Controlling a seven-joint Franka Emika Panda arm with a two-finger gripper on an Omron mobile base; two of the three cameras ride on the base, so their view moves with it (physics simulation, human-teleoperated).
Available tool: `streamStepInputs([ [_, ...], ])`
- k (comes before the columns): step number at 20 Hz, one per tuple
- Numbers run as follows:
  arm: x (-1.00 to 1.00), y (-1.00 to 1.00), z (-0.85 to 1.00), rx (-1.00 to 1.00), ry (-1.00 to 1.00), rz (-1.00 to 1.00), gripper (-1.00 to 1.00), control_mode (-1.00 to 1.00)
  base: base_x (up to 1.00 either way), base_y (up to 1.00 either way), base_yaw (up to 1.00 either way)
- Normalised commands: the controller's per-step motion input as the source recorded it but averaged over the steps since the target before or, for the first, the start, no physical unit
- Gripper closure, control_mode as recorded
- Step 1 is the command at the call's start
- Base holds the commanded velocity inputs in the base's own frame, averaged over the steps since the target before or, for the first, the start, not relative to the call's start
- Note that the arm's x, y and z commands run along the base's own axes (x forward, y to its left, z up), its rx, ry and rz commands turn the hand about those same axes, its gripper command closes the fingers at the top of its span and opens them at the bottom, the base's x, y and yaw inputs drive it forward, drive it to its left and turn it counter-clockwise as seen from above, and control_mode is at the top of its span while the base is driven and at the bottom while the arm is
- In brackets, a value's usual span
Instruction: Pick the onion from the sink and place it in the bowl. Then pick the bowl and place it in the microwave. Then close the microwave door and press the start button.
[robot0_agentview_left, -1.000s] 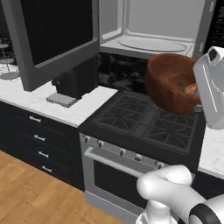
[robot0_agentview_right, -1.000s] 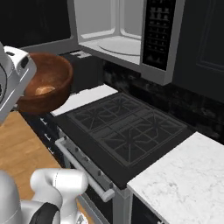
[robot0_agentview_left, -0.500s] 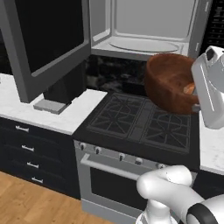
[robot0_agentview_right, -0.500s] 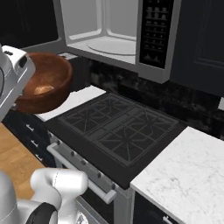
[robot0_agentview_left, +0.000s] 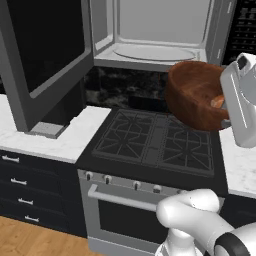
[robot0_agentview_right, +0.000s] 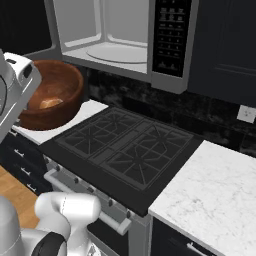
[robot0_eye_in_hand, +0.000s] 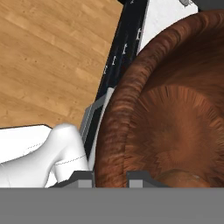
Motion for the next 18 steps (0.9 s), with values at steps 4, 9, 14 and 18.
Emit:
streamStepInputs([
  [4, 0.0, 0.0, 0.0, 0.0, 0.0, 0.0, 1.0, 1.0, 0.13, 0.25, -0.17],
  [9, 0.0, 0.0, 0.0, 0.0, 0.0, 0.0, 1.0, 1.0, 0.0, 0.13, -0.01],
  [14, 0.29, 0.15, 0.38, -0.11, -0.2, 0.0, 1.0, -1.0, 0.0, 0.0, 0.0],
  [18, 0.71, -0.01, 0.51, -0.02, -0.08, -0.01, 1.0, -1.0, 0.0, 0.0, 0.0],
])
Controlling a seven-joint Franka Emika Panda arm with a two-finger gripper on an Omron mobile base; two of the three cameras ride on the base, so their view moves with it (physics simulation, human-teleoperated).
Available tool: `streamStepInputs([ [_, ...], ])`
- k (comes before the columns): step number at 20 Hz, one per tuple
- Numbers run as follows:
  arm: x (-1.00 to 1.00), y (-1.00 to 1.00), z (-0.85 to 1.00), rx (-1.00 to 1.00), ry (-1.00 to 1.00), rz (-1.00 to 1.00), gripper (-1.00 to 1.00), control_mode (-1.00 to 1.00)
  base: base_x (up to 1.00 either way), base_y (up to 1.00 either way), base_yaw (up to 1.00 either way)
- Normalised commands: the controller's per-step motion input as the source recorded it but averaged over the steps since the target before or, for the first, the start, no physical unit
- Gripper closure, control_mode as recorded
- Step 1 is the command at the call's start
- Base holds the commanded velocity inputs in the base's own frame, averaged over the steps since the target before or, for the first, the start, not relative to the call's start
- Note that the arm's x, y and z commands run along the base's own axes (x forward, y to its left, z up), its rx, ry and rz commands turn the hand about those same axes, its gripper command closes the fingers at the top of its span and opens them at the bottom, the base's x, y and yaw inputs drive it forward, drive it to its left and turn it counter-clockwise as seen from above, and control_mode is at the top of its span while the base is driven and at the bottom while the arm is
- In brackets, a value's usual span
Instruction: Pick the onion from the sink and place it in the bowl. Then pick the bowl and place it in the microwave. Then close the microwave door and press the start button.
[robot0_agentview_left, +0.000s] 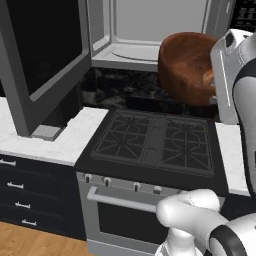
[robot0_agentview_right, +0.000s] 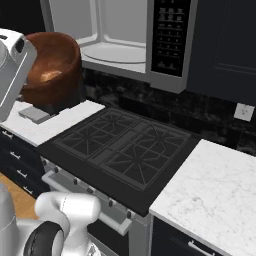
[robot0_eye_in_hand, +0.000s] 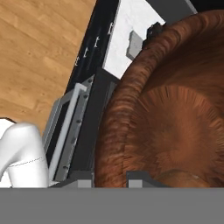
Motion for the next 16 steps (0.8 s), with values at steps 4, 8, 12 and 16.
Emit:
streamStepInputs([
  [4, 1.0, 0.0, 0.52, 0.0, 0.02, -0.02, 1.0, -1.0, 0.0, 0.0, 0.0],
  [8, 0.99, -0.03, 0.41, -0.02, 0.0, -0.02, 1.0, -1.0, 0.0, 0.0, 0.0],
  [12, 0.96, -0.09, 0.02, 0.0, -0.01, 0.0, 1.0, -1.0, 0.0, 0.0, 0.0],
  [16, 0.98, -0.23, -0.03, 0.0, -0.06, 0.0, 1.0, -1.0, 0.0, 0.0, 0.0],
])
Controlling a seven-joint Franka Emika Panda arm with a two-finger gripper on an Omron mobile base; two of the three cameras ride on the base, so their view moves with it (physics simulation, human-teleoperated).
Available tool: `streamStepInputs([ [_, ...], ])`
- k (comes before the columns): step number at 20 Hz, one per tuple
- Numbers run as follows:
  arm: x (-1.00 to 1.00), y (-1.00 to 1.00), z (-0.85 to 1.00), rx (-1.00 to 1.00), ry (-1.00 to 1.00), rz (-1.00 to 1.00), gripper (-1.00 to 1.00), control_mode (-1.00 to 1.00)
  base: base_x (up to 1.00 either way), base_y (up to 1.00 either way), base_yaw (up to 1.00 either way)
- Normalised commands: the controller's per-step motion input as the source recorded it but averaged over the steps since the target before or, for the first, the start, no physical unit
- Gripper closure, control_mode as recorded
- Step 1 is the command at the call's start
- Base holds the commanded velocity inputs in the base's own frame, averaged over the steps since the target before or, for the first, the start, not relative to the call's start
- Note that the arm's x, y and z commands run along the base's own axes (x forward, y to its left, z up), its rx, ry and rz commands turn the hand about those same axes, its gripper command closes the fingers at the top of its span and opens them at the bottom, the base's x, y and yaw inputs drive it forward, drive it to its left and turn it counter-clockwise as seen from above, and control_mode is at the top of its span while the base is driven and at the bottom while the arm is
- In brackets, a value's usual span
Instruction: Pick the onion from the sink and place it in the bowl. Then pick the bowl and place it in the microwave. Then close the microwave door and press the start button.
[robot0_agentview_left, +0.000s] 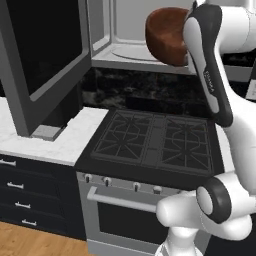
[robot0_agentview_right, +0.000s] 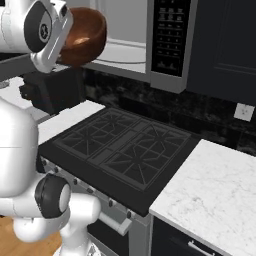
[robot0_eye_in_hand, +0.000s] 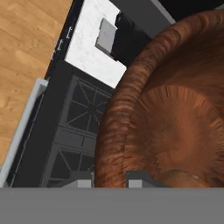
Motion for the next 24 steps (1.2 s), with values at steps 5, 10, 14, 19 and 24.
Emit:
streamStepInputs([
  [5, 0.87, -0.27, -0.09, 0.0, -0.12, 0.0, 1.0, -1.0, 0.0, 0.0, 0.0],
  [10, 0.99, -0.25, -0.28, 0.03, -0.02, 0.04, 1.0, -1.0, 0.0, 0.0, 0.0],
  [14, 1.0, -0.24, -0.36, 0.02, 0.0, 0.06, 1.0, -1.0, 0.0, 0.0, 0.0],
  [19, 0.99, -0.12, -0.17, 0.0, 0.0, 0.03, 1.0, -1.0, 0.0, 0.0, 0.0],
  [24, 0.92, 0.0, -0.08, 0.0, 0.0, 0.0, 1.0, -1.0, 0.0, 0.0, 0.0],
])
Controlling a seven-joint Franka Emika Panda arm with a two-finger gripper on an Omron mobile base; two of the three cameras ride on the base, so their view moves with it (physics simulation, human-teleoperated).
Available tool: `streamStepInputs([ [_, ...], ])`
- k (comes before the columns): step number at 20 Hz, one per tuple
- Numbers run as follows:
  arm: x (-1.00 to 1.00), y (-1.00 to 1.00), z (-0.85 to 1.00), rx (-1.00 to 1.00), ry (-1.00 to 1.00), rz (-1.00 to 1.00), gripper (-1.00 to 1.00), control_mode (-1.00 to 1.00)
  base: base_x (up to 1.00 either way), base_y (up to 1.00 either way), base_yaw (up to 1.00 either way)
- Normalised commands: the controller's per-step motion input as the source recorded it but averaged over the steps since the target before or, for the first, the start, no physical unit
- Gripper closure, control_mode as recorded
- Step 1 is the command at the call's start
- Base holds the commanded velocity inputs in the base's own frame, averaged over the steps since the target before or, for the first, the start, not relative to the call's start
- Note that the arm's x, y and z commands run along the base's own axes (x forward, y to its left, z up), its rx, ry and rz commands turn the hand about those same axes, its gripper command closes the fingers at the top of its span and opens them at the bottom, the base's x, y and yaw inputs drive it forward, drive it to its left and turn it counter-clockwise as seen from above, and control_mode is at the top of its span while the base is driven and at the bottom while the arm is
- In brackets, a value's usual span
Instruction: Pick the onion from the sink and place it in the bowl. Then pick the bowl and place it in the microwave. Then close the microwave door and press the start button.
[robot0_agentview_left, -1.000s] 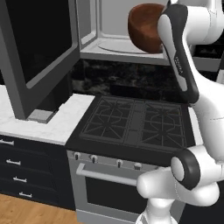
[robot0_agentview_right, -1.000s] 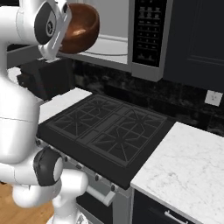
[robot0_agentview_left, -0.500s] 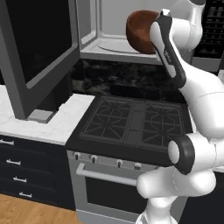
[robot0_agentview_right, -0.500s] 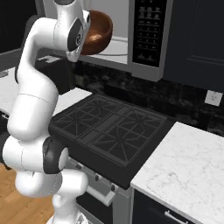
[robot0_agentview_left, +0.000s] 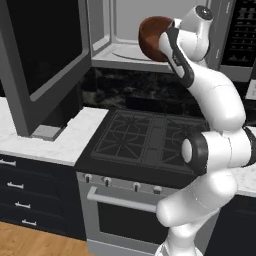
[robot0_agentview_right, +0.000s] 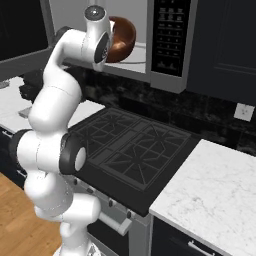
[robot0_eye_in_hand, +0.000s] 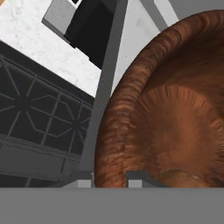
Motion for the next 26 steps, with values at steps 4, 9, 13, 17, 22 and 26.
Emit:
streamStepInputs([
  [4, 0.61, -0.01, 0.0, 0.0, -0.02, 0.0, 1.0, -1.0, 0.0, 0.0, 0.0],
  [9, 0.52, -0.02, 0.0, 0.0, 0.0, 0.02, 1.0, -1.0, 0.0, 0.0, 0.0],
  [13, 0.58, 0.0, -0.07, 0.0, 0.0, 0.02, 1.0, -1.0, 0.0, 0.0, 0.0],
  [17, 0.13, 0.18, -0.57, -0.05, -0.21, 0.0, -1.0, -1.0, 0.0, 0.0, 0.0],
  [22, -0.02, 0.31, -0.27, -0.05, -0.29, 0.0, -1.0, -1.0, 0.0, 0.0, 0.0],
  [26, -0.14, 0.4, 0.0, -0.09, -0.37, 0.0, -1.0, -1.0, 0.0, 0.0, 0.0],
])
